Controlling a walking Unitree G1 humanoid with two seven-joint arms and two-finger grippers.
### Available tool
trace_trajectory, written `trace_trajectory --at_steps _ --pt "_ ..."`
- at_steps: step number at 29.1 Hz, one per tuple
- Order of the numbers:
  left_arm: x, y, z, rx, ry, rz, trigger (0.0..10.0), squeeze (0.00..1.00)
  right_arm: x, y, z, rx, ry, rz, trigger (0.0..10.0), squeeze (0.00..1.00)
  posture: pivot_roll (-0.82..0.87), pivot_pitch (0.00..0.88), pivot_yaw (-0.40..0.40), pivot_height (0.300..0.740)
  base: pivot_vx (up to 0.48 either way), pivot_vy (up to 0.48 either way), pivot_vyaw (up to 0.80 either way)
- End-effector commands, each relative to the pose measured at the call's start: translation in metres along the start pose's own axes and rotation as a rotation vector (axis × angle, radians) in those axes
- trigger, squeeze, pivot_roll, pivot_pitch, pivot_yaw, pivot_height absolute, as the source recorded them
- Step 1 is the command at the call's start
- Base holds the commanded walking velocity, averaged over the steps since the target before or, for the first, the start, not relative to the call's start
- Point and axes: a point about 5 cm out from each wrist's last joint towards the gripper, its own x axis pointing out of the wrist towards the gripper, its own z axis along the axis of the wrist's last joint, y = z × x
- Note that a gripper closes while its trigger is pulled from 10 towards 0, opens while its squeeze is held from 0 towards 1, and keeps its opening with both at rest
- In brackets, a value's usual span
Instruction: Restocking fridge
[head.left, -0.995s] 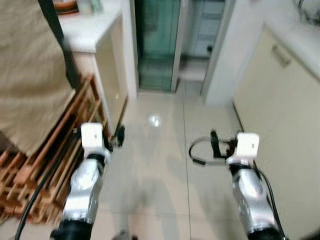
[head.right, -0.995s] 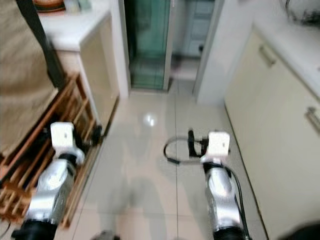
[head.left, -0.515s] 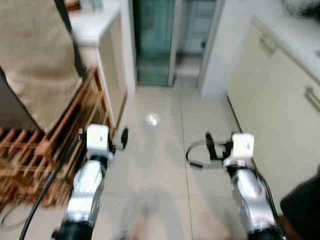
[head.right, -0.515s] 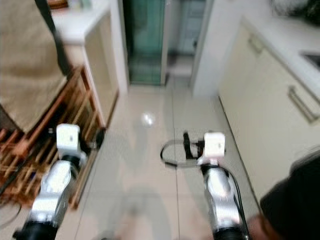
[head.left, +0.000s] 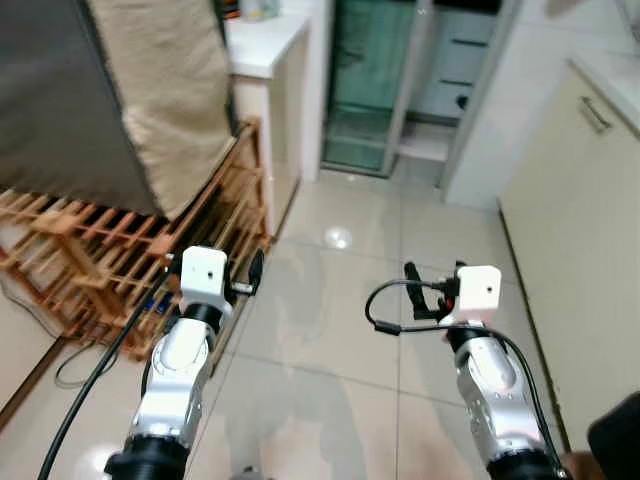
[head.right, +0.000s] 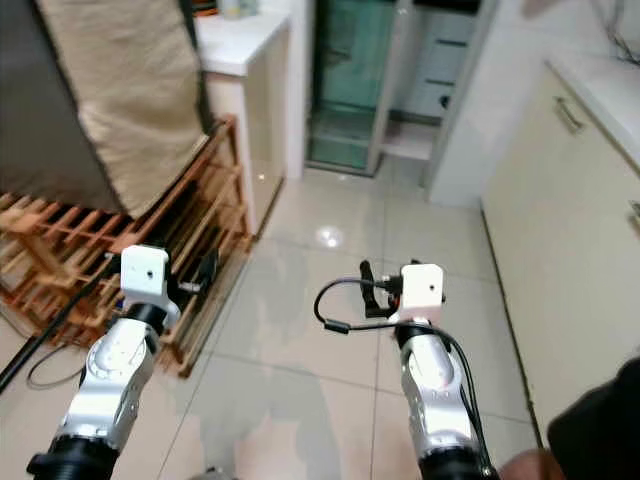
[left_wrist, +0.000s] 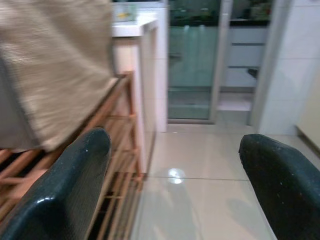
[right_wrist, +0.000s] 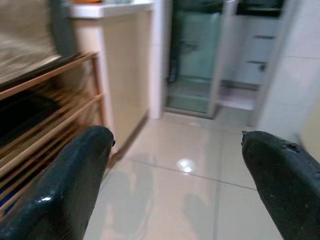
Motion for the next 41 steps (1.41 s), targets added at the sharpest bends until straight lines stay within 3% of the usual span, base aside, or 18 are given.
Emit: trace_trajectory --at_steps 1,7,13,18,24,28,31,32,36,38,41 --pt "0.004 0.000 0.007 0.029 -0.028 -0.018 10.0 0.00 0.006 0.003 0.006 -0.003 -0.023 0.014 10.0 0.00 -0.05 0.000 -0.021 0.740 0.368 0.311 0.48" --pt "0.005 -0.001 0.009 0.022 -0.034 -0.018 10.0 0.00 0.006 0.003 0.006 -0.004 -0.023 0.013 10.0 0.00 -0.05 0.000 -0.021 0.740 0.403 0.148 0.48" --pt "0.006 -0.001 0.008 -0.044 -0.028 0.010 10.0 0.00 0.007 0.002 0.003 -0.018 -0.005 0.002 10.0 0.00 -0.05 0.000 -0.019 0.740 0.427 0.000 0.48" --pt "0.006 -0.012 0.011 -0.145 -0.033 0.003 10.0 0.00 0.006 0.000 0.001 -0.006 0.000 -0.009 10.0 0.00 -0.06 0.000 -0.013 0.740 0.335 0.288 0.52" --pt "0.011 -0.012 0.016 -0.071 -0.038 0.005 10.0 0.00 0.006 -0.001 0.002 0.002 -0.014 -0.015 10.0 0.00 -0.06 0.000 -0.014 0.740 0.042 0.296 0.09" --pt "0.015 -0.014 0.024 -0.065 -0.064 -0.006 10.0 0.00 0.006 -0.001 0.007 -0.035 -0.045 -0.024 10.0 0.00 -0.07 0.000 -0.015 0.740 0.000 0.000 0.00" --pt "0.017 -0.015 0.034 -0.059 -0.108 -0.018 10.0 0.00 0.007 -0.003 0.018 -0.067 -0.100 -0.043 10.0 0.00 -0.07 0.000 -0.016 0.740 0.000 0.000 0.00" --pt "0.019 -0.018 0.047 -0.051 -0.155 -0.035 10.0 0.00 0.008 -0.005 0.034 -0.085 -0.169 -0.073 10.0 0.00 -0.07 0.000 -0.016 0.740 0.000 0.000 0.00" --pt "0.022 -0.025 0.061 -0.065 -0.188 -0.067 10.0 0.00 0.008 -0.013 0.050 -0.086 -0.226 -0.127 10.0 0.00 -0.07 0.000 -0.015 0.740 0.000 0.000 0.00" --pt "0.032 -0.032 0.068 -0.045 -0.189 -0.100 10.0 0.00 0.010 -0.023 0.050 -0.052 -0.202 -0.181 10.0 0.00 -0.08 0.000 -0.010 0.740 0.000 0.000 0.00" --pt "0.037 -0.029 0.066 -0.051 -0.167 -0.086 10.0 0.00 0.012 -0.025 0.044 -0.046 -0.165 -0.196 10.0 0.00 -0.08 0.000 -0.005 0.740 0.000 0.000 -0.25"
